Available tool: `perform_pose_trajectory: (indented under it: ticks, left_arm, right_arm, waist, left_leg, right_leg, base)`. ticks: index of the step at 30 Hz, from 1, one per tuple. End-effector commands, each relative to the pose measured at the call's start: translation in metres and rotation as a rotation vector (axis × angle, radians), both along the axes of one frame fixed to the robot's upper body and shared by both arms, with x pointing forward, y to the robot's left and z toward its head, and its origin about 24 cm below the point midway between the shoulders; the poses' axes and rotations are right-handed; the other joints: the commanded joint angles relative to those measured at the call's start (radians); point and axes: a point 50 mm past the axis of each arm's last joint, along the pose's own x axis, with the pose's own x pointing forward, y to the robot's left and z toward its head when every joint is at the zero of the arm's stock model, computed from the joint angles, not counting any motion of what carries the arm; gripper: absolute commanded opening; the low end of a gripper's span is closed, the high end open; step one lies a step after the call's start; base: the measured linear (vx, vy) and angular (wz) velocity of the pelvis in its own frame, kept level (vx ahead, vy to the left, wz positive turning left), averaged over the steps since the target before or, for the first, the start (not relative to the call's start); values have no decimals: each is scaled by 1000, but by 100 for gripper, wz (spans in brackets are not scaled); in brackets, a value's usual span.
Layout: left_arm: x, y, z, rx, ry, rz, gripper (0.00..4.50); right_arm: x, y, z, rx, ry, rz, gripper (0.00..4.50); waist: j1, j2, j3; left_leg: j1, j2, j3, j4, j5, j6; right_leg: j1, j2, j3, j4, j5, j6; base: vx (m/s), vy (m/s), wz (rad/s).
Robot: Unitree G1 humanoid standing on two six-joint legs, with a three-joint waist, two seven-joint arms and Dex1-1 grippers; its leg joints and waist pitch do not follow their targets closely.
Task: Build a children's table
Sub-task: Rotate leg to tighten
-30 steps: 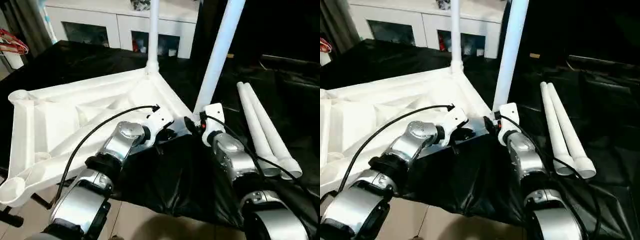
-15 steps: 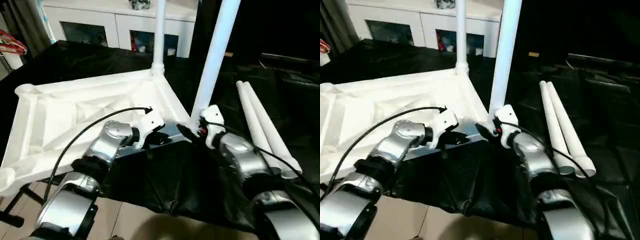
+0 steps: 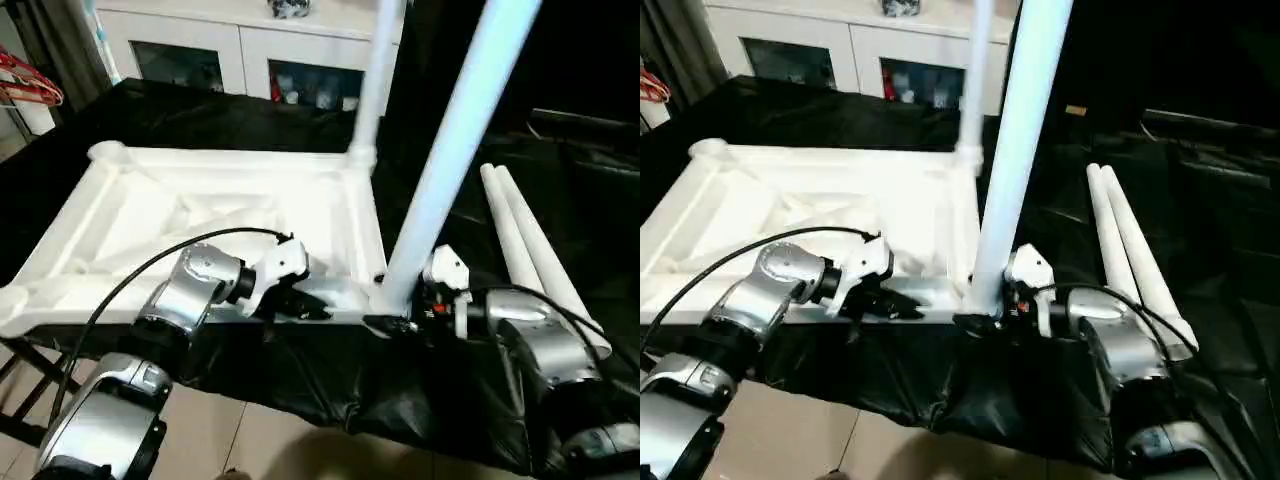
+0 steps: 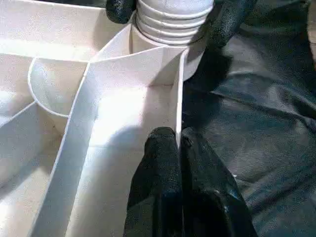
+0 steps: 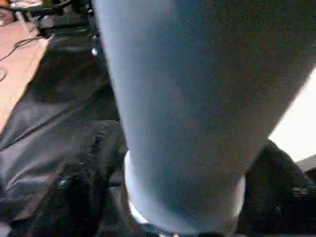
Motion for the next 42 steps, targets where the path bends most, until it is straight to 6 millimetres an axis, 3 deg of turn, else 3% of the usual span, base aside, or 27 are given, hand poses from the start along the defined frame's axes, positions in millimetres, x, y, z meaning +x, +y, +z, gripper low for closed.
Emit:
perform_pose_trajectory:
  ticks: [1, 8, 11, 13, 15, 16, 17, 19, 22, 24, 26, 27, 31, 32, 35, 37, 42]
  left_arm:
    - [5, -6, 13, -57, -56, 2, 0]
    - [5, -8, 13, -62, -61, 11, 0]
    - [9, -14, 13, -70, -84, 62, 0]
    - [19, -22, 12, -64, -113, 176, 0]
    - [20, -25, 12, -65, -119, 199, 0]
    - [24, -29, 12, -63, -127, 238, 0]
    - [27, -34, 12, -55, -140, 274, 0]
    - [32, -43, 13, -51, -153, 337, 0]
    - [38, -57, 15, -57, -172, 407, 0]
    - [41, -68, 17, -67, -188, 458, 0]
    - [42, -77, 18, -65, -213, 472, 0]
    - [42, -79, 17, -59, -229, 468, 0]
    - [41, -82, 16, -50, -246, 453, 0]
    - [41, -82, 15, -49, -250, 447, 0]
    - [39, -81, 13, -49, -258, 410, 0]
    - [37, -81, 12, -57, -256, 394, 0]
    - [38, -82, 11, -68, -269, 404, 0]
  right_arm:
    - [-11, 12, -9, -8, 58, 99, 322]
    - [-14, 19, -9, 10, 72, 99, 281]
    - [-8, 24, -11, 36, 61, -1, 268]
    - [10, 27, -22, -19, 30, -240, 267]
    - [13, 27, -24, -33, 20, -293, 267]
    - [19, 28, -27, -36, 26, -389, 267]
    - [25, 30, -30, -35, 34, -490, 266]
    - [33, 34, -35, -30, 63, -639, 266]
    - [38, 41, -39, -27, 90, -772, 266]
    - [44, 46, -40, -35, 99, -867, 266]
    - [48, 52, -39, -44, 94, -935, 266]
    - [50, 54, -38, -55, 73, -942, 266]
    - [53, 56, -35, -71, 29, -960, 266]
    - [54, 56, -35, -67, 28, -964, 322]
    - [56, 54, -32, -31, 32, -963, 336]
    - [56, 52, -30, -15, 25, -959, 371]
    - [58, 39, -19, 4, -75, -946, 414]
  waist:
    - [1, -2, -58]
    - [3, -3, -59]
    - [2, -5, -58]
    - [-3, -8, -54]
    - [-14, -7, -52]
    - [-17, -8, -52]
    - [-20, -10, -51]
    - [-23, -10, -53]
    - [-22, -8, -55]
    - [-19, -3, -58]
    - [-17, -3, -61]
    - [-17, 1, -61]
    - [-14, 0, -62]
    - [-15, -1, -61]
    - [-14, 0, -59]
    - [-15, -2, -59]
    - [-12, -2, -59]
  left_leg:
    - [-5, -1, 14, -67, -184, 74]
    - [-4, -1, 16, -64, -168, 73]
    - [-5, -2, 15, -66, -177, 63]
    - [-3, -4, 14, -70, -200, 48]
    - [-1, -8, 12, -72, -231, 16]
    - [-2, -8, 10, -74, -237, 11]
    - [1, -9, 10, -74, -243, 8]
    - [3, -11, 11, -72, -245, 6]
    - [1, -11, 10, -72, -217, 6]
    - [-1, -11, 13, -69, -182, 14]
    - [-2, -13, 12, -68, -167, 15]
    - [-2, -13, 12, -68, -163, 13]
    - [-3, -14, 14, -66, -158, 31]
    - [-3, -14, 14, -67, -165, 32]
    - [-1, -12, 14, -69, -202, 32]
    - [-3, -12, 13, -70, -205, 34]
    - [-3, -11, 14, -69, -183, 44]
  right_leg:
    - [64, -35, 25, -69, -192, -231]
    - [64, -34, 25, -65, -152, -243]
    - [63, -36, 26, -67, -179, -233]
    - [60, -37, 25, -74, -237, -216]
    - [56, -38, 24, -81, -329, -189]
    - [59, -39, 23, -83, -354, -179]
    - [52, -39, 25, -88, -388, -161]
    - [50, -37, 26, -91, -401, -151]
    - [52, -36, 26, -87, -352, -159]
    - [54, -34, 27, -78, -254, -183]
    - [59, -33, 26, -73, -217, -192]
    - [60, -32, 26, -72, -192, -199]
    - [64, -32, 25, -68, -134, -213]
    - [64, -32, 25, -69, -139, -213]
    - [62, -35, 26, -75, -203, -205]
    - [64, -36, 26, -76, -211, -201]
    - [65, -35, 25, -72, -168, -209]
  base:
    - [0, 0, 0]
    - [0, 0, 0]
    - [0, 0, 0]
    - [0, 0, 0]
    - [0, 0, 0]
    - [0, 0, 0]
    - [0, 0, 0]
    - [0, 0, 0]
    - [0, 0, 0]
    - [0, 0, 0]
    - [0, 0, 0]
    - [0, 0, 0]
    - [0, 0, 0]
    - [0, 0, 0]
    - [0, 0, 0]
    - [0, 0, 0]
    - [0, 0, 0]
